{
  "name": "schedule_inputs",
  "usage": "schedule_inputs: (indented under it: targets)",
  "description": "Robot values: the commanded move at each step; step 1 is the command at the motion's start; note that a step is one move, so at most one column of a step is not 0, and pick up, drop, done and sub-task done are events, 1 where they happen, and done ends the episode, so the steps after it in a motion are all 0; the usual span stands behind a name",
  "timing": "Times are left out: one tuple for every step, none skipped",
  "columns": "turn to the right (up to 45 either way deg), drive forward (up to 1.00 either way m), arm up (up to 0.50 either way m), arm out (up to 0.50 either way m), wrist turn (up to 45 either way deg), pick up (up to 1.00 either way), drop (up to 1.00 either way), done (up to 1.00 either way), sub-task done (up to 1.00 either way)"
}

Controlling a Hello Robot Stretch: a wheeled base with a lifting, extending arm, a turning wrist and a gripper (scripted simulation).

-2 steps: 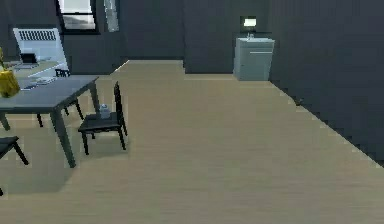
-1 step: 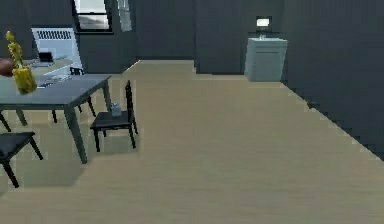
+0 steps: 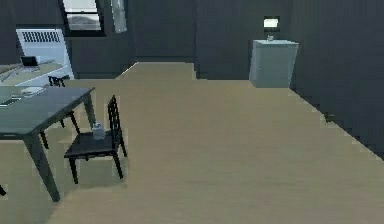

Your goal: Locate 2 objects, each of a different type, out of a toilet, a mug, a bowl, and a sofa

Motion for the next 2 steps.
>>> schedule_inputs:
  targets:
    - [-15.0,0.00,0.00,0.00,0.0,0.00,0.00,0.00,0.00]
    - [0.0,1.00,0.00,0.00,0.0,0.00,0.00,0.00,0.00]
